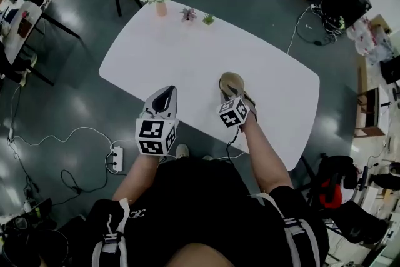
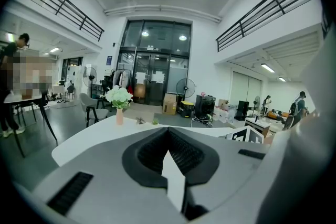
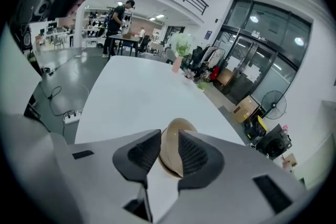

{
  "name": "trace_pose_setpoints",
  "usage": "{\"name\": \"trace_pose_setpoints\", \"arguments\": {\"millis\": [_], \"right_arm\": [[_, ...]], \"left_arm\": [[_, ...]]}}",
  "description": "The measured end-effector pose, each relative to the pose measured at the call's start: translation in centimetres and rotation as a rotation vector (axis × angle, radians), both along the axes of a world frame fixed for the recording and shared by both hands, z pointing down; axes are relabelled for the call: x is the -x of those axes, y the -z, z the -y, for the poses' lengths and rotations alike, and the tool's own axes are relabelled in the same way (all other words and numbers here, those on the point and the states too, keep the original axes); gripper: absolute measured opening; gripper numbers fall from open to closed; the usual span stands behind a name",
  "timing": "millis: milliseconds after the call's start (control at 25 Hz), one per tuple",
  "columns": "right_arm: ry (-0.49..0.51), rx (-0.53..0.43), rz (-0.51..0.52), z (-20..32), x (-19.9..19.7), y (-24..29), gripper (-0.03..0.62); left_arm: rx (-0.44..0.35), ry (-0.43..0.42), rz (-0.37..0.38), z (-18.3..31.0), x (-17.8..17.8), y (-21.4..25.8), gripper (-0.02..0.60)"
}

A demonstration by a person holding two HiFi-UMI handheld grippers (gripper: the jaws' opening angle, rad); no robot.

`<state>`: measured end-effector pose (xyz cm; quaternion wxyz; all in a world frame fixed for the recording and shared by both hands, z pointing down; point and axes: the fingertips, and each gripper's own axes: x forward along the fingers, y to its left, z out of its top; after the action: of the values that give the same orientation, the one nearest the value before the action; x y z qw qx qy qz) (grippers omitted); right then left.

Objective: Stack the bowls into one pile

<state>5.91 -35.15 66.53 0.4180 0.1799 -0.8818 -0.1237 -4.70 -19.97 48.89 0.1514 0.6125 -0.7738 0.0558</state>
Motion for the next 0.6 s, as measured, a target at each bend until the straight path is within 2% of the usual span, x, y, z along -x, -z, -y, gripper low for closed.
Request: {"name": "trace_pose_setpoints", "arguments": {"millis": [80, 200, 440, 600], "right_arm": [[-0.022, -0.052, 0.065, 0.2, 0.3, 1.6, 0.096], [-0.079, -0.098, 0.227, 0.5, 0.7, 5.0, 0.023], [-0.206, -0.038, 0.6, -0.2, -1.3, 12.7, 0.015], [-0.284, -0.044, 0.77, -0.7, -4.2, 17.4, 0.015]], "left_arm": [[-0.003, -0.012, -0.003, 0.5, 0.2, -0.1, 0.014], [-0.007, -0.032, -0.006, 1.2, 0.5, -0.3, 0.014], [-0.027, -0.075, 0.0, 2.0, -0.7, 0.0, 0.014], [-0.049, -0.115, 0.011, 2.9, -2.1, 0.9, 0.014]]}}
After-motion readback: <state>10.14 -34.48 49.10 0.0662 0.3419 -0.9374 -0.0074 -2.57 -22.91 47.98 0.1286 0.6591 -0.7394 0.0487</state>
